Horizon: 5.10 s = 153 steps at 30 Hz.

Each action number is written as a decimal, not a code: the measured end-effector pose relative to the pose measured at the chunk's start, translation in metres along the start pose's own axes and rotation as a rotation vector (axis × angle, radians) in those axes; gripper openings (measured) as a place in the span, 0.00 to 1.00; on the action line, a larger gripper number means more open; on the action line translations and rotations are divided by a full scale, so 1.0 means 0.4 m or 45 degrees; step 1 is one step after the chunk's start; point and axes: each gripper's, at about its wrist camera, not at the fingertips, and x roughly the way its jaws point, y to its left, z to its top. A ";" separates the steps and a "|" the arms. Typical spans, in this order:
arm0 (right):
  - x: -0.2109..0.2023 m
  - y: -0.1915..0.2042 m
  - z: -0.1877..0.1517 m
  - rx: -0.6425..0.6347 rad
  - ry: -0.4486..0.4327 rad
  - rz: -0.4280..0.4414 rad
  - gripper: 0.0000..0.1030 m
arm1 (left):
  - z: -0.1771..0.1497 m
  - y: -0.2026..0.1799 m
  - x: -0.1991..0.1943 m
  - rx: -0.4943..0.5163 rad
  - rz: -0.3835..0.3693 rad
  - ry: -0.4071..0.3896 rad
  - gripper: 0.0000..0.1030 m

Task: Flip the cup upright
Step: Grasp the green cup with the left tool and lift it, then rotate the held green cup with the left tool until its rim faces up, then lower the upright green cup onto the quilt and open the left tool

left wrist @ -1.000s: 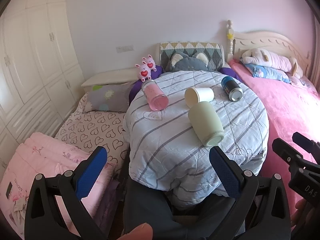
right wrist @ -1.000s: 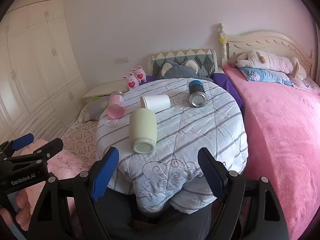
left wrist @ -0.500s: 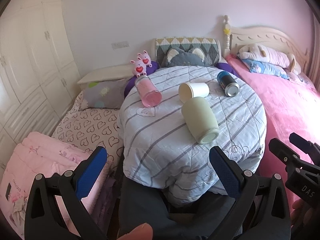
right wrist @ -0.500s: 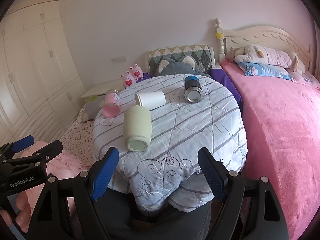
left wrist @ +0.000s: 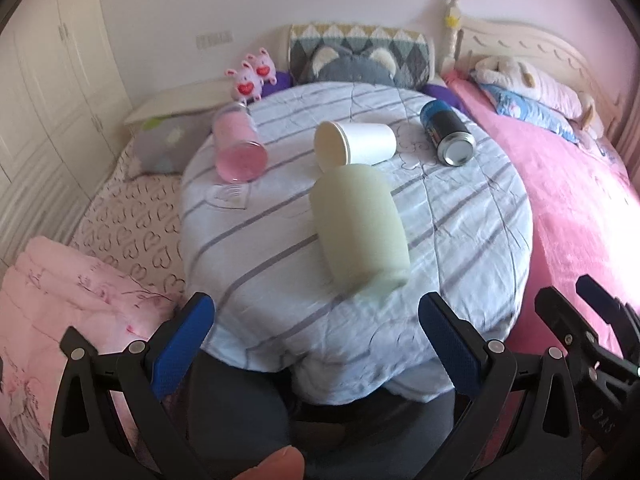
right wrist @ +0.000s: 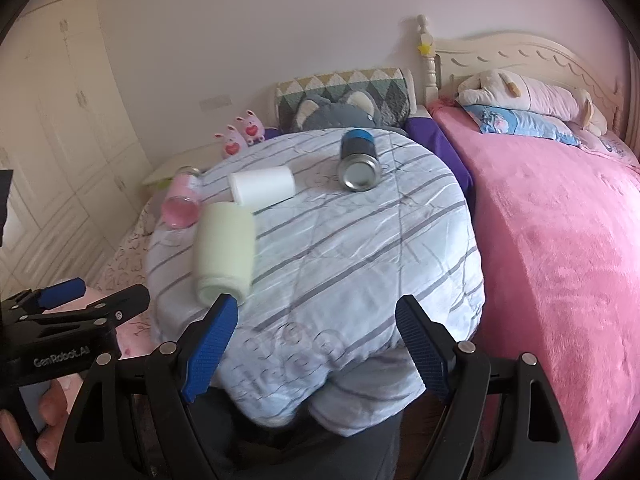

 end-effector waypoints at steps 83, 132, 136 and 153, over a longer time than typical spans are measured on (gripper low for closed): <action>0.172 0.039 -0.037 0.114 0.234 -0.087 0.80 | 0.077 0.049 0.242 0.127 -0.094 -0.265 0.77; -0.092 0.168 -0.013 -0.022 -0.119 -0.061 0.80 | -0.072 0.187 -0.183 0.083 -0.034 -0.615 1.00; -0.136 0.203 -0.028 -0.073 -0.170 -0.046 0.80 | -0.103 0.194 -0.258 0.082 0.063 -0.589 1.00; -0.221 0.250 -0.058 -0.147 -0.227 -0.052 0.80 | -0.206 0.238 -0.332 0.033 0.080 -0.418 1.00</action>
